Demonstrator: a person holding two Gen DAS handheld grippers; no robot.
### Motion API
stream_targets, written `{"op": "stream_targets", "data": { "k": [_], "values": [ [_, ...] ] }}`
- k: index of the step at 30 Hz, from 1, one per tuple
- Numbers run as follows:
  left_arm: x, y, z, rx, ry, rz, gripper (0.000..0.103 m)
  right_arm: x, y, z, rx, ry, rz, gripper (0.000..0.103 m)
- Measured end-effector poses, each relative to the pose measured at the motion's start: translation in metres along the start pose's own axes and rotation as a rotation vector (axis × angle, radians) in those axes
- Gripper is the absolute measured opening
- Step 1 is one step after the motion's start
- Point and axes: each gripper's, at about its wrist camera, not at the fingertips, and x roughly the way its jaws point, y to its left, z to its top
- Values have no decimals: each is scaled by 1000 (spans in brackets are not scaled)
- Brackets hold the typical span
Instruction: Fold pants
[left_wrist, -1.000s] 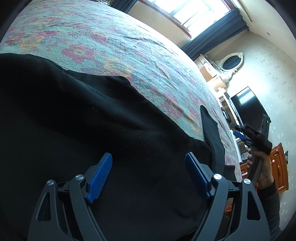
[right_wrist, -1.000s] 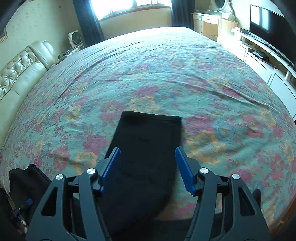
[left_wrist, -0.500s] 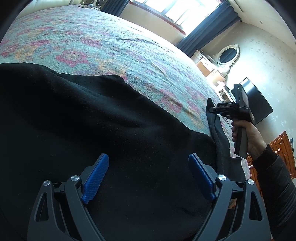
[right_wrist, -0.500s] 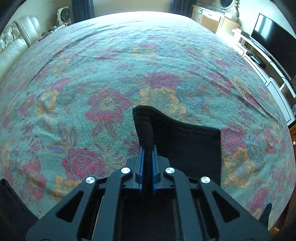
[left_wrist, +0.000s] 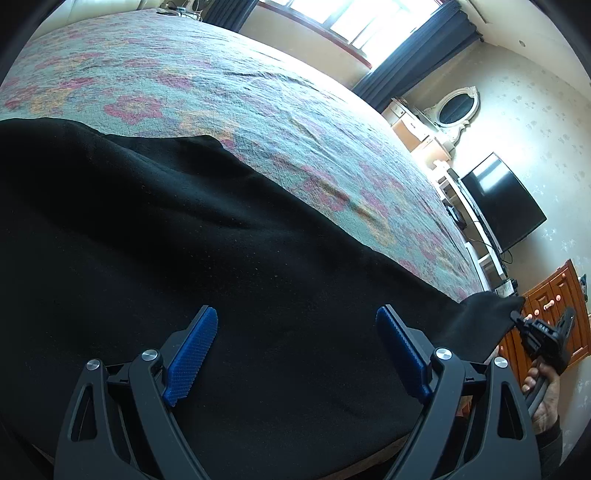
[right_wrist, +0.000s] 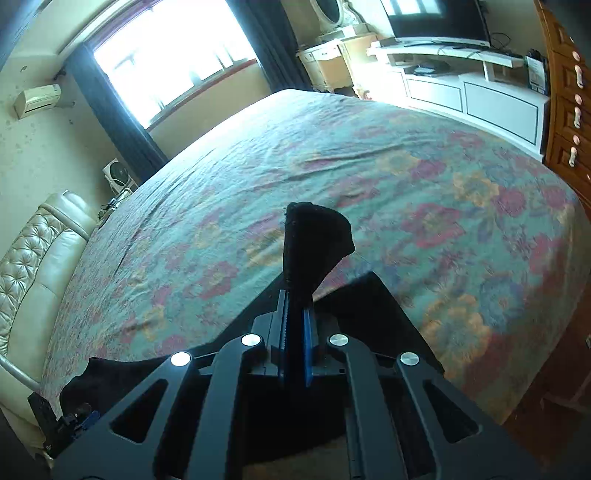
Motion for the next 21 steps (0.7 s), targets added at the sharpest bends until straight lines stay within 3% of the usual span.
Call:
{"op": "stream_targets", "data": {
  "k": [4,13,17,18,21],
  "values": [
    [4,-8,-5,11,11,0,87,12,-52,-41,173,70,26,6],
    [1,-4,-4,-18,23,-32,87,18,-86,-72,350,95,90,6],
    [1,-6,-3,-13,30,-37,87,14,-106,-79,432,77,66,19],
    [1,-6,-2,-15,32,-42,87,10,-110,-78,442,64,43,27],
    [1,-5,-2,-22,38,-58,87,-4,-110,-63,418,3,-3,37]
  ]
}}
